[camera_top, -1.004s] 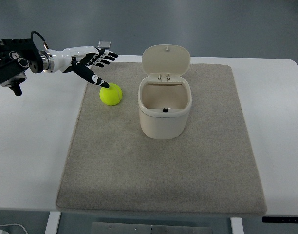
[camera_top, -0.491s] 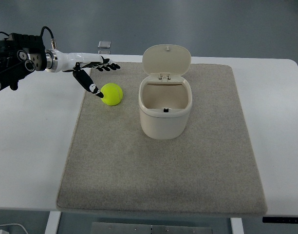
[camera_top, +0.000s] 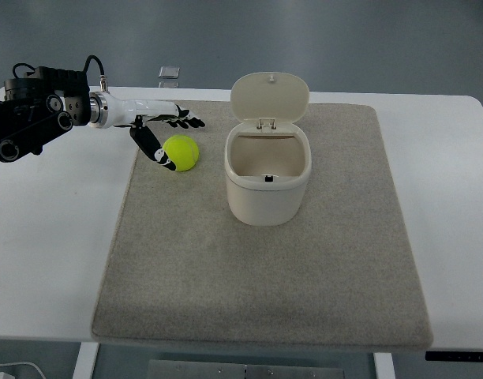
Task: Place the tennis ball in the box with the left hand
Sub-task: 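Lower the left hand fingers around the yellow-green tennis ball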
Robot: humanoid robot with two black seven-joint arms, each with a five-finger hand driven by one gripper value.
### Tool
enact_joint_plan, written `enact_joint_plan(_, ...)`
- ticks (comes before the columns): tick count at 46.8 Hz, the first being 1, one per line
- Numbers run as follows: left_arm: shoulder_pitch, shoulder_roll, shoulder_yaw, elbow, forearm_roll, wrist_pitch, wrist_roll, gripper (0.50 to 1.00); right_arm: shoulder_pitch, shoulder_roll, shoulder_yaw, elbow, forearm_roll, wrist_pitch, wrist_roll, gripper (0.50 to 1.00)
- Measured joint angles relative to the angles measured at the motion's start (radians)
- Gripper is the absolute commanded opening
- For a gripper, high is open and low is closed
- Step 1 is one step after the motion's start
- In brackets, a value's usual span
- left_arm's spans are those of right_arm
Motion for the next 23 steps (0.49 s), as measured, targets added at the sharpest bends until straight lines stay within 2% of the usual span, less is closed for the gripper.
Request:
enact_joint_plan(10,0.002,0.001,0.014,0.002,0.022,0.025,-0.018,0.919,0.000,0.000,0.000,0.000,0.000,0.000,0.000,0.938)
enact_joint_plan(23,0.002,0.000,0.018,0.008,0.060,0.076,-0.021,0.917,0.000,0.000,0.000,-0.001,0.000,0.000,0.000,0.938)
